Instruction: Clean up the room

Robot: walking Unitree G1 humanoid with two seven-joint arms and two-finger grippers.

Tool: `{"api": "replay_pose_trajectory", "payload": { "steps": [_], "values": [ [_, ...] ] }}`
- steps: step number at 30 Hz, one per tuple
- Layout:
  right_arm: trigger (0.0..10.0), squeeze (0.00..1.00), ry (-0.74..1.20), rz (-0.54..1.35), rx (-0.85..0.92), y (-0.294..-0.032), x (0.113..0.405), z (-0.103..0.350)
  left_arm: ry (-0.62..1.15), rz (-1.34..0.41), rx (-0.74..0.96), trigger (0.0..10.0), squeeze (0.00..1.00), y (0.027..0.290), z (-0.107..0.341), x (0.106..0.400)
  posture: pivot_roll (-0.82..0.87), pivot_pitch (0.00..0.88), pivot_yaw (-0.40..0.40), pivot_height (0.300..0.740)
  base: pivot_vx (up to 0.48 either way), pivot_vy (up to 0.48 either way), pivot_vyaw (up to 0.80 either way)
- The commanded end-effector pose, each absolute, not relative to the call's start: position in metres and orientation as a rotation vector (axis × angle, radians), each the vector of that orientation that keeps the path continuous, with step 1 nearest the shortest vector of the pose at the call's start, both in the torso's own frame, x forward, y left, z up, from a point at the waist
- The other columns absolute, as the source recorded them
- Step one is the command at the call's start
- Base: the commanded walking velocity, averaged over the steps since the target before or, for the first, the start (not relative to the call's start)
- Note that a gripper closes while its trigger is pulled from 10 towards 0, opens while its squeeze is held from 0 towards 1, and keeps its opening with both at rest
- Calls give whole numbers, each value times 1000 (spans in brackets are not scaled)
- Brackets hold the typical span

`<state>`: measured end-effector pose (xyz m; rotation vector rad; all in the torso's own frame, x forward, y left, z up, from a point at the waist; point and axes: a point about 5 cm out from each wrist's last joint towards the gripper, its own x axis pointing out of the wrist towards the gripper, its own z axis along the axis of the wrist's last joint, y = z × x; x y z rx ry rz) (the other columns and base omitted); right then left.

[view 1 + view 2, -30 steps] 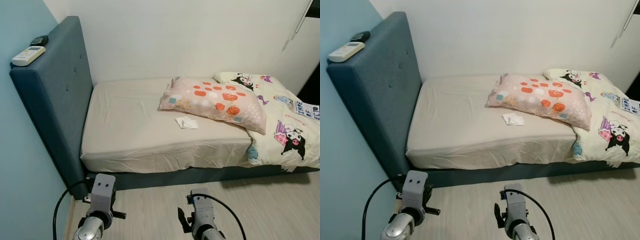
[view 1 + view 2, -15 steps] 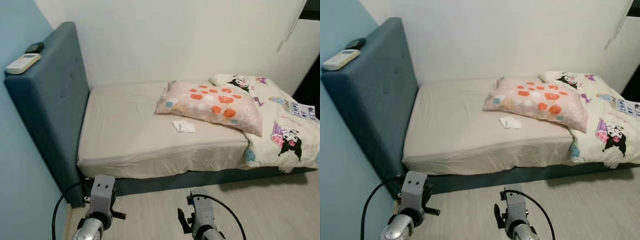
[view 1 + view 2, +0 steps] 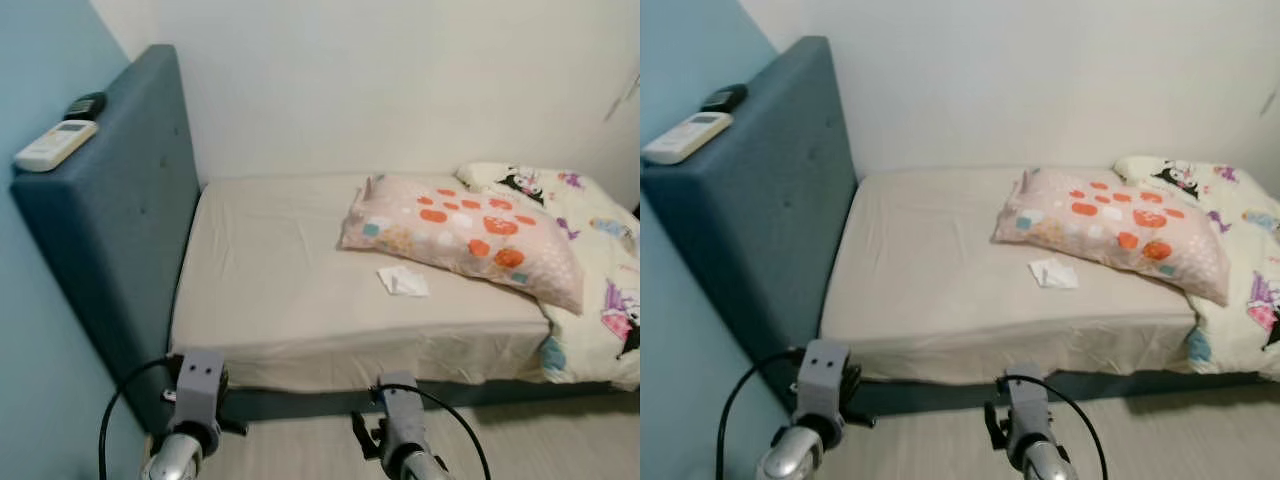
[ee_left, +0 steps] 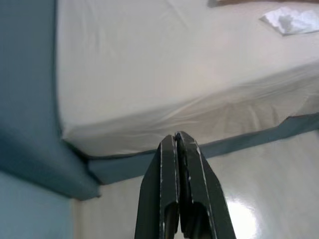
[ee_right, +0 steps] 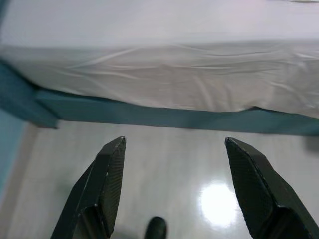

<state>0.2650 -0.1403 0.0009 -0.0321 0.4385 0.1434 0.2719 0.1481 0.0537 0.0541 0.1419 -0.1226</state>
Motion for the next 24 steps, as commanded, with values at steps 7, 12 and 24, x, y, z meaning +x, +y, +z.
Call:
{"api": "replay_pose_trajectory", "payload": {
  "steps": [7, 12, 24],
  "values": [
    [10000, 0, 443, 138, -21, -140, 264, 0, 151, -126, 49, 10000, 0, 148, 51, 268, 39, 126, -58, 735, 411, 0, 0],
    [10000, 0, 442, 138, -21, -140, 265, 0, 150, -126, 49, 10000, 0, 149, 51, 269, 40, 127, -56, 735, 409, 0, 0],
    [10000, 0, 436, 136, -18, -139, 266, 1, 150, -124, 50, 10000, 0, 149, 52, 270, 40, 126, -53, 735, 407, 0, 0]
  ]
}}
